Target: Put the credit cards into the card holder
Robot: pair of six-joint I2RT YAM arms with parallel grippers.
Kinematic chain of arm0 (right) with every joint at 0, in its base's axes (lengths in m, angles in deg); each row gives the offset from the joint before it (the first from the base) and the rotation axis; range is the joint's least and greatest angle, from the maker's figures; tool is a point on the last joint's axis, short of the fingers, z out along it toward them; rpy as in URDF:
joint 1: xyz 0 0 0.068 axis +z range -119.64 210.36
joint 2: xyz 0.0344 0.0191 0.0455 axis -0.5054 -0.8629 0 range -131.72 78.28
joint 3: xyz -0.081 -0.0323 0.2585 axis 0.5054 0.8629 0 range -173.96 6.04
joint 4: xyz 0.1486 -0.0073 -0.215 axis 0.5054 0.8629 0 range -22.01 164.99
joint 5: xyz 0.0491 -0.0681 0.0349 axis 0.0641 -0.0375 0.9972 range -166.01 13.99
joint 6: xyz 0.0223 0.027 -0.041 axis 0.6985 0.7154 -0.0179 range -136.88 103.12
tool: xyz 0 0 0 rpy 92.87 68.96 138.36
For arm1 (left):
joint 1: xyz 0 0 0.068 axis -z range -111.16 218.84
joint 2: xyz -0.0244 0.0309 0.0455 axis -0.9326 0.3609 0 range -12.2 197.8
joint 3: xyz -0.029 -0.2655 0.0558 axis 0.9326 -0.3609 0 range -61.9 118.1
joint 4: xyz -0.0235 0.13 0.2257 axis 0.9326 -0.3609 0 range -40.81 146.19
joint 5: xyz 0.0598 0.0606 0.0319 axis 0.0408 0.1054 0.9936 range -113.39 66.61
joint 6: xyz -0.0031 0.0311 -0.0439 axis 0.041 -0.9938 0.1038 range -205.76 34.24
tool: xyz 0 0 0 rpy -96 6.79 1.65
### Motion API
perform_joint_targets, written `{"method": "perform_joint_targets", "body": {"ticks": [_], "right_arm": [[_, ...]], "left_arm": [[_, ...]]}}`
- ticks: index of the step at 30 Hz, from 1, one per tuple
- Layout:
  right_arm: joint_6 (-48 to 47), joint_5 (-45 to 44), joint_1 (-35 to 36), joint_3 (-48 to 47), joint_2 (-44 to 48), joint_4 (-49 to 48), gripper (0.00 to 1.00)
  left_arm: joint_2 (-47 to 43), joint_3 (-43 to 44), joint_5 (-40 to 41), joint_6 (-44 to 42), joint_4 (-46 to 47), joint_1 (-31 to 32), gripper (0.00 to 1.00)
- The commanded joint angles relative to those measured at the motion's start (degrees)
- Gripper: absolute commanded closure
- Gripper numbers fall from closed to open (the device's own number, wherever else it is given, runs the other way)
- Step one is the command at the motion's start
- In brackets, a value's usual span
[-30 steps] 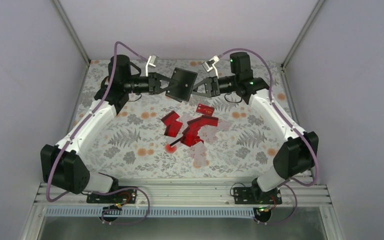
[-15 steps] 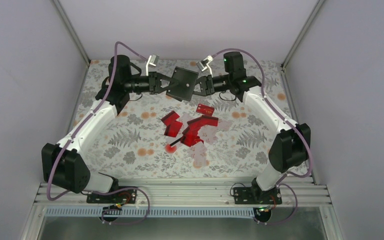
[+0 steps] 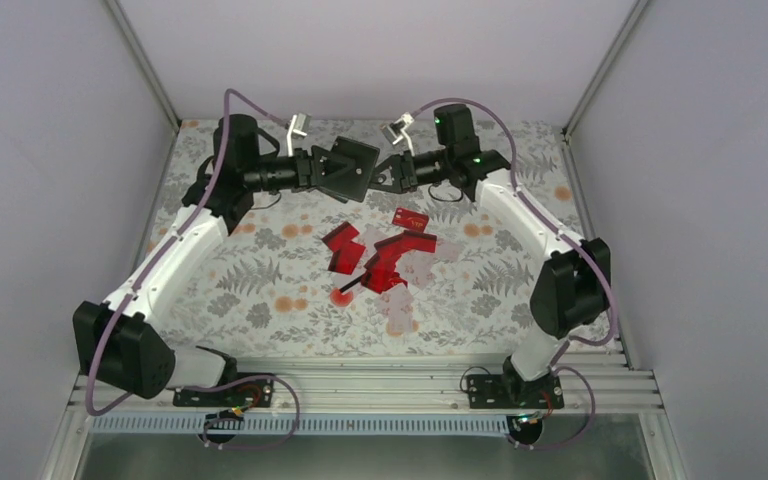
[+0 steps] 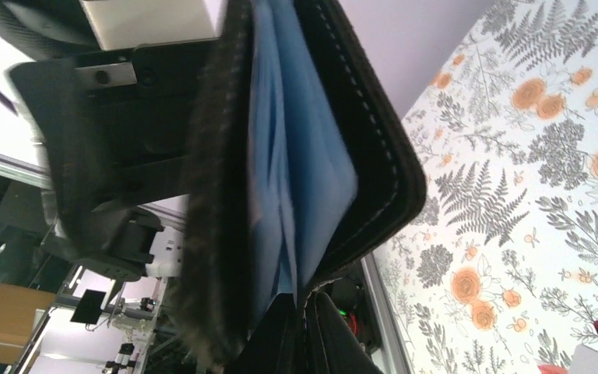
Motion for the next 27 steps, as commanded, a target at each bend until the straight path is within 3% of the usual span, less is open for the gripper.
{"method": "perform_joint_targets", "body": {"ticks": [1,3,5,11,17,21,24,27], "right_arm": [[0.8,-2.7,3.3,-2.1,-3.3,0.7,0.96],[1.4,-4.3,4.8,-2.6,-5.3,1.2,0.96],[1.5,-5.4,6.5,-3.7,-7.4,2.2,0.96],[6.6,-10.9,10.5,-7.7,-14.2,3.0,0.96],[7.5,-14.8,13.4,-19.7,-27.1,13.8,0.96],[8.9,-16.3,15.0,-21.7,-32.6,17.3,0.96],[10.7,-16.8,16.0,-22.1,-35.2,17.5,0.96],[10.3,-15.9,16.7,-24.3,-37.8,19.3,0.96]], "left_arm": [[-2.3,-1.2,5.8,-5.9,-10.1,0.5,0.25],[-2.9,-3.3,7.0,-6.8,-12.5,0.0,0.17],[-3.1,-3.0,14.0,-9.8,-18.8,-0.4,0.01],[-5.6,-1.9,38.1,-15.4,-37.8,-2.9,0.00],[-10.0,-4.7,51.9,-15.8,-45.0,-3.5,0.00],[-12.0,-4.6,53.7,-17.8,-46.0,-3.3,0.00],[-13.4,-6.0,49.5,-21.5,-43.0,-2.4,0.00],[-12.5,-9.2,43.9,-24.4,-39.9,-0.9,0.08]]}}
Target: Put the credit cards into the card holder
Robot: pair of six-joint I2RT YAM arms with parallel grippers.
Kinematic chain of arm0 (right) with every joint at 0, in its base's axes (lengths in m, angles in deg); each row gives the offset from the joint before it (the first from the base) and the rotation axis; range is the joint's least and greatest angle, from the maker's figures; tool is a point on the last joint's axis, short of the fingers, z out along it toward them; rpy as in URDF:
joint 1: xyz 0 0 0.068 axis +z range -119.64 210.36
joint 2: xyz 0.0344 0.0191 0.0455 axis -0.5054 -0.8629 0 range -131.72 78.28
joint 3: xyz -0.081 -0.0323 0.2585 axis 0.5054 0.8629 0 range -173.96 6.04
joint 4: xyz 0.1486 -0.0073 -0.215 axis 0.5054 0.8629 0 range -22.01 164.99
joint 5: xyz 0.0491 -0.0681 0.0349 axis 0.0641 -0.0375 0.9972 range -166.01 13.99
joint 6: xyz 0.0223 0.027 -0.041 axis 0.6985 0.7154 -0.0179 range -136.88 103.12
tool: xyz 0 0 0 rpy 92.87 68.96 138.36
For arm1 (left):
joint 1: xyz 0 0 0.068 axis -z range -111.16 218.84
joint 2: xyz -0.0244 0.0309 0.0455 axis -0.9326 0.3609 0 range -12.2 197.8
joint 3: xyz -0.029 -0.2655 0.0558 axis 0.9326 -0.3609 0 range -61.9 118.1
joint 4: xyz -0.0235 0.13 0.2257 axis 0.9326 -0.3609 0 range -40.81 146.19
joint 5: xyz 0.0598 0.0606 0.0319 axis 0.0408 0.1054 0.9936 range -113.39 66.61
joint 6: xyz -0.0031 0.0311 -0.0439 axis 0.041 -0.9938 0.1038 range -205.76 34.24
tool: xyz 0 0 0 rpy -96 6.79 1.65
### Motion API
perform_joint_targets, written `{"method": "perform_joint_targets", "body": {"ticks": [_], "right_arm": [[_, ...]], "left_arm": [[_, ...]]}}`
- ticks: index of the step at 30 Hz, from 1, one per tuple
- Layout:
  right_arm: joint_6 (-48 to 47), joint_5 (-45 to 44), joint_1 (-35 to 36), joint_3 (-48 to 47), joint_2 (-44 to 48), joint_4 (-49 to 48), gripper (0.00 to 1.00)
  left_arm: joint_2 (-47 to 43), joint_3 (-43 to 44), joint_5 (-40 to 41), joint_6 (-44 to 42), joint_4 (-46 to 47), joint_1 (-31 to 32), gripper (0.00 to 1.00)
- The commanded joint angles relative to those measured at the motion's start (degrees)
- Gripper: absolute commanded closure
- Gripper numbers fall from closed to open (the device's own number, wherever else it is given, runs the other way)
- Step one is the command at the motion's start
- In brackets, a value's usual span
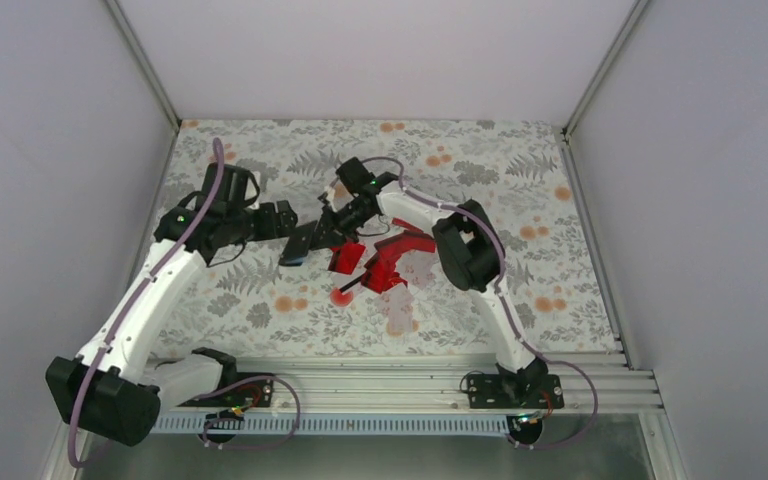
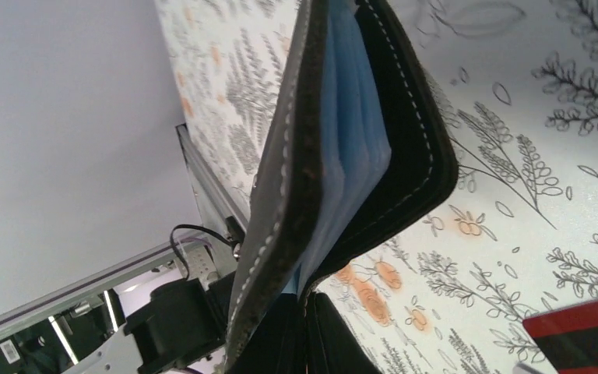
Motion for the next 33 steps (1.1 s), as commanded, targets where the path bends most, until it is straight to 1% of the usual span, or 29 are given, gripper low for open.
{"method": "perform_joint_targets", "body": {"ticks": [1,4,7,12,14,17,21,26,29,33], "right_arm": [[0.9,0.8,1.7,-5.0,-2.3,4.9,0.96],[-0.4,0.6,1.9,-6.1,-3.4,7.4,0.96],[-2.0,-0.5,1.8,-6.1,-3.7,11.0,0.96],[-4.8,-1.4,1.6,-5.8,-4.0,16.1,0.97],[-5.5,-1.1,1.6,-5.6,-3.5,17.0,0.96],[-6.0,-0.6,1.6,-4.3,-2.1,17.0,0.96],[-6.3,-0.7,1.5,-1.7,-0.1,16.4,0.96],[-7.0,-1.2,1.3,0.9,1.2,16.5,0.96],[-7.6,-1.7,1.2,0.9,1.3,17.3,0.96],[-8.0,-1.9,1.2,0.8,1.4,17.6,0.96]], "left_arm": [[0.9,-4.4,-5.3,-5.6,3.6,2.3,0.10],[2.2,-7.1,-4.7,-5.7,5.6,4.9,0.12],[4.7,-8.2,-2.3,-6.0,6.2,7.4,0.12],[8.4,-8.7,3.3,-6.1,7.7,13.8,0.11],[10.1,-8.4,6.6,-5.8,7.7,17.0,0.09],[12.0,-8.1,10.6,-5.1,7.3,19.5,0.08],[12.0,-9.2,12.7,-3.9,7.2,20.5,0.11],[12.2,-12.1,13.9,-3.7,8.1,20.7,0.17],[14.8,-12.0,13.3,-4.5,9.6,20.9,0.22],[18.8,-10.3,13.7,-4.7,9.8,21.3,0.22]]}}
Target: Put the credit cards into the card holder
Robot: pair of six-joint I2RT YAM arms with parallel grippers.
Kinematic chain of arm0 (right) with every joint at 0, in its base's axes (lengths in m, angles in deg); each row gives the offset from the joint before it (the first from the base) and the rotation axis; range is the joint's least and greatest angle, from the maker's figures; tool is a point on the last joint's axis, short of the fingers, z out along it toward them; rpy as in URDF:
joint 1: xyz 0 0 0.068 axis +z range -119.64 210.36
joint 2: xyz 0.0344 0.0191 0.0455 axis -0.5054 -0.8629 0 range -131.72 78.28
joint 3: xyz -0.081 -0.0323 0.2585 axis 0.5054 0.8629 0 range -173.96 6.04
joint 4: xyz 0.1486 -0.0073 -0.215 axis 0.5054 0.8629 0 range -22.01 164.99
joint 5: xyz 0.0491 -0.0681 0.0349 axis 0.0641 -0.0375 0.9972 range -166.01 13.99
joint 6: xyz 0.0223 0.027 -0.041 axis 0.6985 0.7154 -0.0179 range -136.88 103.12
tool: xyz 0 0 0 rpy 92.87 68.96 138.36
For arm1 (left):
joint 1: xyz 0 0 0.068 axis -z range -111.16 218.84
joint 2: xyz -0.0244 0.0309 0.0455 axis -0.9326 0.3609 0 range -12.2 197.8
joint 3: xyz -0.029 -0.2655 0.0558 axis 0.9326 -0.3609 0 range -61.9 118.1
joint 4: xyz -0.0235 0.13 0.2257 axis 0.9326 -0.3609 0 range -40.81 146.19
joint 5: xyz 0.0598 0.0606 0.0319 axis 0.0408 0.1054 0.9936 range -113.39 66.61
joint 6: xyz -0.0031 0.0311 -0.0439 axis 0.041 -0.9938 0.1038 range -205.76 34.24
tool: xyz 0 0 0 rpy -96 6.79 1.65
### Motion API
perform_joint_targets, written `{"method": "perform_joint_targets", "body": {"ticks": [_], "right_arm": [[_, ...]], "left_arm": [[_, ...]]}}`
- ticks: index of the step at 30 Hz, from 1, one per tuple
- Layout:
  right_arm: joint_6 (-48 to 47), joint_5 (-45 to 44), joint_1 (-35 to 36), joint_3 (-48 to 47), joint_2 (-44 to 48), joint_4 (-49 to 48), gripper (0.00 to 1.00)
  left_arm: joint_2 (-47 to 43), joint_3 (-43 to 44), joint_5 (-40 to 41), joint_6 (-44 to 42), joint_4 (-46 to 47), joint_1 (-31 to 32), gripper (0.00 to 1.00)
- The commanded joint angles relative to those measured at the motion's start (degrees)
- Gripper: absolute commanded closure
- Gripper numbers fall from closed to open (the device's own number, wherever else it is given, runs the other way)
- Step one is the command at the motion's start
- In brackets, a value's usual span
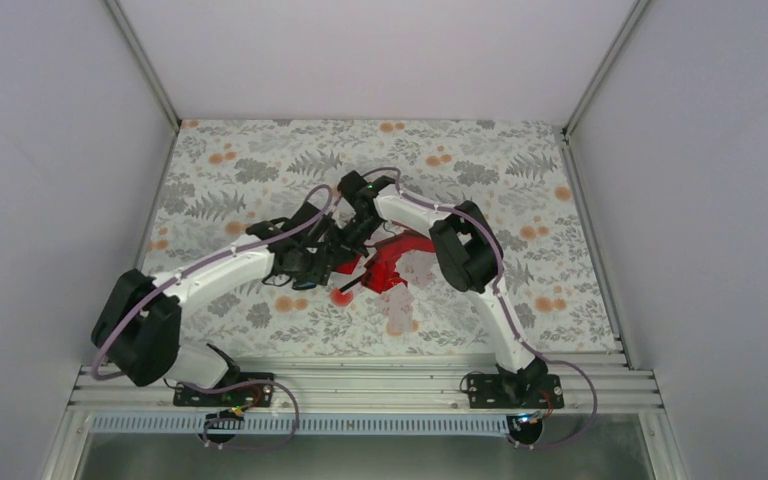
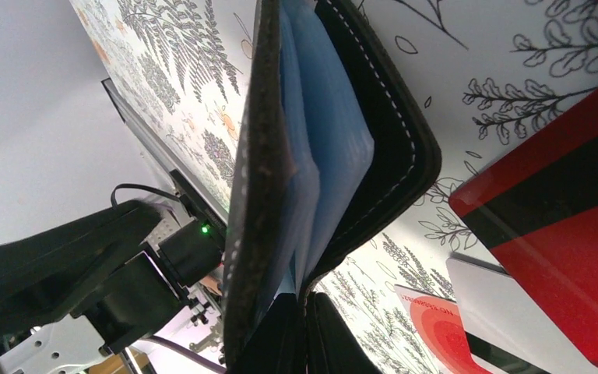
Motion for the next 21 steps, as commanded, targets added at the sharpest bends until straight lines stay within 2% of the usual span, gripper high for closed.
{"method": "perform_joint_targets", "body": {"ticks": [1,8,16,21], "right_arm": [[-1.1,0.1,-0.2,0.3,3.2,1.5,0.96],[-2.0,-0.7,-0.2,0.5,3.1,2.6,0.96],[-3.6,-3.0,-0.2,2.0,3.0,3.7,0.96],[-3.8,-3.1,-0.2,3.0,2.8,3.4,0.96]], "left_arm": [[3.8,1.8,1.5,-0.2,1.4,0.6,0.22],[4.7,2.7,5.5,2.0,0.2,0.6,0.30],[3.6,4.1,10.1,4.1,-3.2,0.1,0.33],[1.1,3.9,9.7,4.7,-4.1,-1.2,0.34]]}}
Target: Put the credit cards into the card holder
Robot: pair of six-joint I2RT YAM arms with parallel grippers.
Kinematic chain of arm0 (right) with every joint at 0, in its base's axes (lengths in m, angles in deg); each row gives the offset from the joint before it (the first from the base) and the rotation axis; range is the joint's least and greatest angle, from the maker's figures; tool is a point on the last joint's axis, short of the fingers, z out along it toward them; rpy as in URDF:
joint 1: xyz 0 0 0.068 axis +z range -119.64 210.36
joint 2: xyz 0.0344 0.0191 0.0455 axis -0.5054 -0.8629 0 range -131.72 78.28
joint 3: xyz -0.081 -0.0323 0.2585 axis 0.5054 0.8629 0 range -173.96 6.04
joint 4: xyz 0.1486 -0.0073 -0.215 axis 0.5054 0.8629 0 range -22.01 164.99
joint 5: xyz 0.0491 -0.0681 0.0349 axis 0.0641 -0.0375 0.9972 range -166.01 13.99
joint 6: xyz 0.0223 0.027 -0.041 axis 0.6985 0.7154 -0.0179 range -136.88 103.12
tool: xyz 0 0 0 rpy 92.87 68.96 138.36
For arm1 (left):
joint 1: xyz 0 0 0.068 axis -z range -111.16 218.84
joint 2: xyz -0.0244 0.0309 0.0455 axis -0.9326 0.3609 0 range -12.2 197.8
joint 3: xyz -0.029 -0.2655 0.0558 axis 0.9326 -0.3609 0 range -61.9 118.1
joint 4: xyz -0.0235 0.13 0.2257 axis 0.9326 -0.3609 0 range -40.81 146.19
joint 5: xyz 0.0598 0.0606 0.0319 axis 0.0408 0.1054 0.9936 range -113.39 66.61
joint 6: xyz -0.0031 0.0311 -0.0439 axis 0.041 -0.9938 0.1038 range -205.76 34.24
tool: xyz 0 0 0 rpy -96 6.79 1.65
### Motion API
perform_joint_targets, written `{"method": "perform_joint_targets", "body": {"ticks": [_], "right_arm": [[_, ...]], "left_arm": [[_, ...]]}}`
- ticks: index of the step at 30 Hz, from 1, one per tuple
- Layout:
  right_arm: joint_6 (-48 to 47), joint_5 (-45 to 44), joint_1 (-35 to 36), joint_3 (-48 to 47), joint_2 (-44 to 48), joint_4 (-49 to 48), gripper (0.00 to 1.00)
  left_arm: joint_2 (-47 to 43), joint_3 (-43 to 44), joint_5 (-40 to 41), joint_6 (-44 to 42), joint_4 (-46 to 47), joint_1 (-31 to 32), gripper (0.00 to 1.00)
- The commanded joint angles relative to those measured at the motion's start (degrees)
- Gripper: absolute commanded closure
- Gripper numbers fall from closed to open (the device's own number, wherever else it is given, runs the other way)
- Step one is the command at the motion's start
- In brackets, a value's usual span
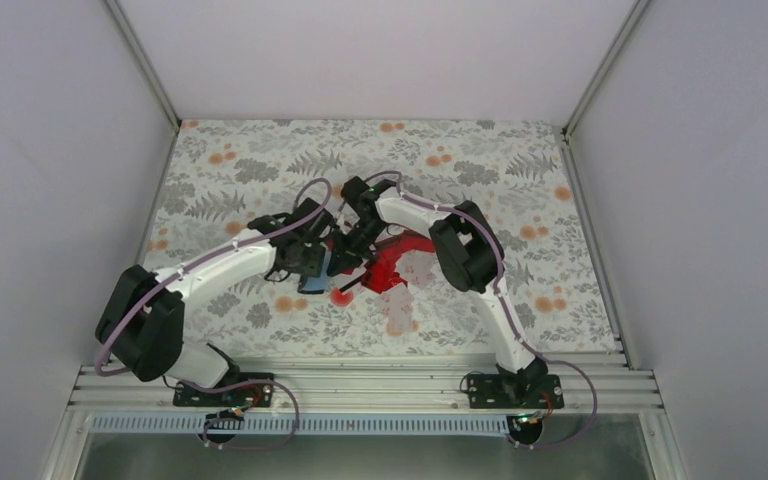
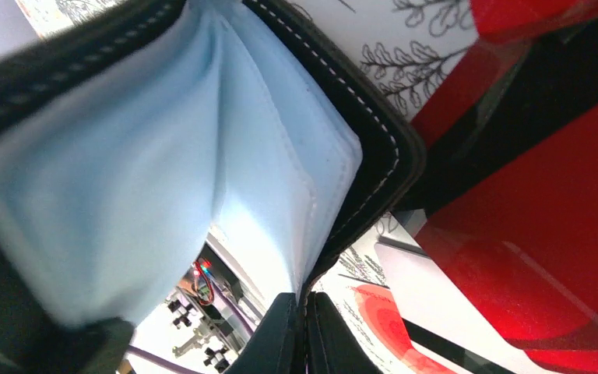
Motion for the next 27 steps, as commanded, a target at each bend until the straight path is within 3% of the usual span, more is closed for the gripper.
{"method": "perform_joint_targets", "body": {"ticks": [1,14,27], "right_arm": [[-0.9,-0.1,-0.1,0.8,2.5,1.6,0.96],[-2.0,-0.6,-0.4,1.8,2.1,0.4,0.96],[-2.9,-3.8,-1.3,3.4,1.1,-1.1,0.96]], "left_arm": [[-2.8,0.7,2.1,1.4,-1.4,-1.1,0.34],[-3.0,-5.2,-4.4,1.7,2.1,-11.6,0.38],[-0.8,-5.9,-9.6,3.2,3.3,-15.8,0.39]]}}
